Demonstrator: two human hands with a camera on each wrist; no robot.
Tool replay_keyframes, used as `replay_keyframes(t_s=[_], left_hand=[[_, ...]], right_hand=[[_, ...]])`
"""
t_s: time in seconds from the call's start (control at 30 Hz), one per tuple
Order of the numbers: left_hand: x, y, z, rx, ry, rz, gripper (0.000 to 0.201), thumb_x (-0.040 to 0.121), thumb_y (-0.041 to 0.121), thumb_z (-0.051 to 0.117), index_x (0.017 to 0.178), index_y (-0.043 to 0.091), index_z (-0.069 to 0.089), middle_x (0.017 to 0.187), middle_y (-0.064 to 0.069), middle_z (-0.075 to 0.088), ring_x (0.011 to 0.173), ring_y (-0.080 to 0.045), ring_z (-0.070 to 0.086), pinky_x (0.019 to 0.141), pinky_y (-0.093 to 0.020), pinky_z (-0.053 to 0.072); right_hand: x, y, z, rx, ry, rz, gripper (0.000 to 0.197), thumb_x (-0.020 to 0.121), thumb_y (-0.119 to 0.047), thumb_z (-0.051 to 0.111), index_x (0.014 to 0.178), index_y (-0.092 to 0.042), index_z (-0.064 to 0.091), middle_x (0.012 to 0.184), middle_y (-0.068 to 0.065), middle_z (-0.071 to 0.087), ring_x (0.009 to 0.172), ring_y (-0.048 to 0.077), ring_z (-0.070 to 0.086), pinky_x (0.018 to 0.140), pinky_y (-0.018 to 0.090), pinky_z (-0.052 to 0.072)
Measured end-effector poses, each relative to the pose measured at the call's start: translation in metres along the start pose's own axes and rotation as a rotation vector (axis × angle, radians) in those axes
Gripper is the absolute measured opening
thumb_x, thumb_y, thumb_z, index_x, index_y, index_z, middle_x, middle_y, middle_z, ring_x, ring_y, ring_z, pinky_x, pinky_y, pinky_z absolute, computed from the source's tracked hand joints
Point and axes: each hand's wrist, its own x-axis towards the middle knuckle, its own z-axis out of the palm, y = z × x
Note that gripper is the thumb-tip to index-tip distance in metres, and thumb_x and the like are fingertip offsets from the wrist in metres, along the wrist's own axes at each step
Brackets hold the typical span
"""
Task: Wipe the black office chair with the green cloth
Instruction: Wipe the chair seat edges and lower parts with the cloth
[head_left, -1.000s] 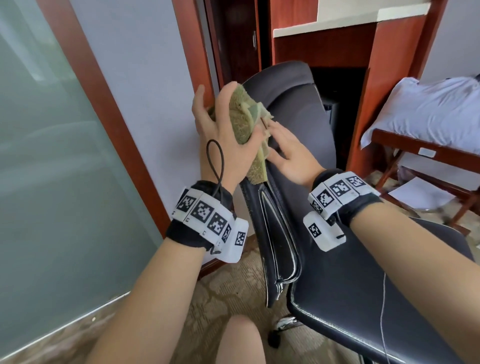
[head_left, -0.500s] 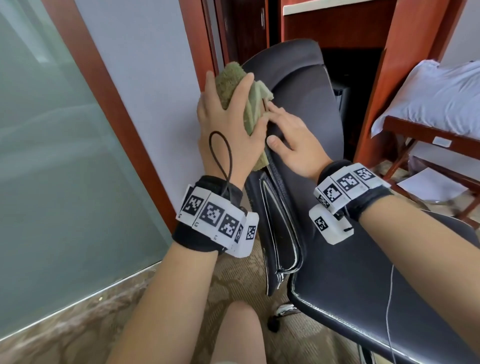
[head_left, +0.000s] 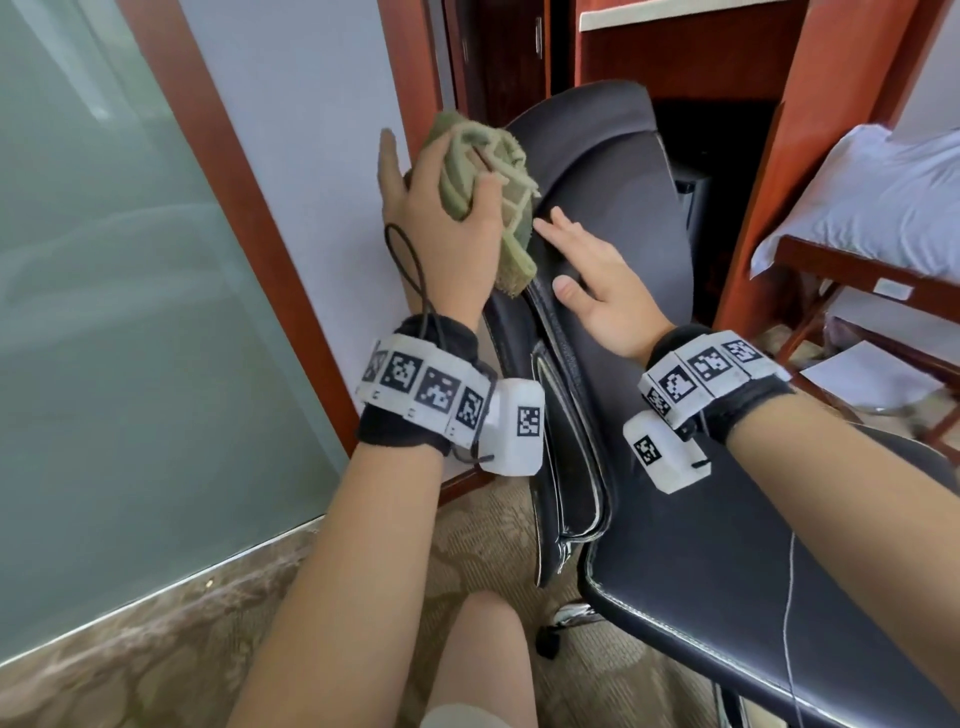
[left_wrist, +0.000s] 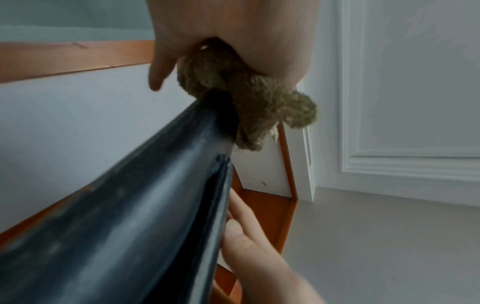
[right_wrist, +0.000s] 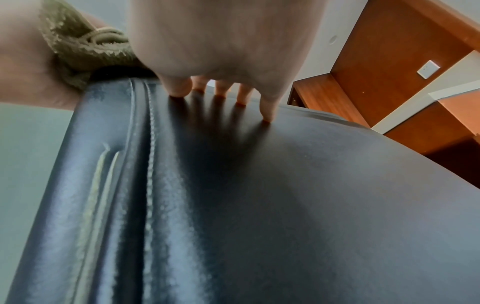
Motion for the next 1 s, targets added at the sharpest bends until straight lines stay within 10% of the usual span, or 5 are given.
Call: replay_keyframes(t_s=[0.2,0.47,0.7,1.0], left_hand=[[-0.019,-0.001,-0.003,0.199,-0.002,0.090,0.050,0.079,0.028,0.050,0.126,0.015,0.058,0.130,-0.006,0.055,0.118,-0.020,0.051,0.096,-0.020,0.035],[-0.013,-0.006,0.006,0.091,-0.032,0.077,0.055,0.083,0.028,0.053,0.137,0.023,0.047,0.138,-0.004,0.048,0.128,-0.015,0.044,0.100,-0.019,0.030],[-0.056,-0.030,0.009,-0.045,0.069,0.123,0.053,0.087,0.021,0.055,0.138,0.012,0.046,0.141,-0.017,0.044,0.131,-0.025,0.042,0.103,-0.005,0.027],[-0.056,-0.035,-0.007,-0.033,0.029,0.213,0.049,0.087,0.016,0.056,0.134,0.006,0.048,0.135,-0.019,0.049,0.126,-0.028,0.046,0.105,-0.028,0.038]], right_hand=[[-0.003,-0.001,0.000,0.016,-0.002,0.020,0.051,0.095,-0.024,0.036,0.144,-0.026,0.023,0.156,0.005,0.016,0.144,0.026,0.011,0.108,0.021,0.007],[-0.003,0.004,0.004,0.047,-0.017,-0.012,0.065,0.088,-0.067,0.023,0.143,-0.032,0.016,0.151,-0.010,0.011,0.144,0.025,0.007,0.110,0.025,0.006],[-0.004,-0.005,0.004,0.059,-0.013,0.042,0.054,0.095,-0.026,0.037,0.146,-0.019,0.022,0.157,0.008,0.012,0.145,0.028,0.005,0.112,0.028,0.005],[-0.004,-0.002,0.004,0.048,-0.026,0.050,0.061,0.094,-0.042,0.039,0.147,-0.018,0.021,0.157,0.010,0.012,0.145,0.030,0.005,0.116,0.035,0.006]])
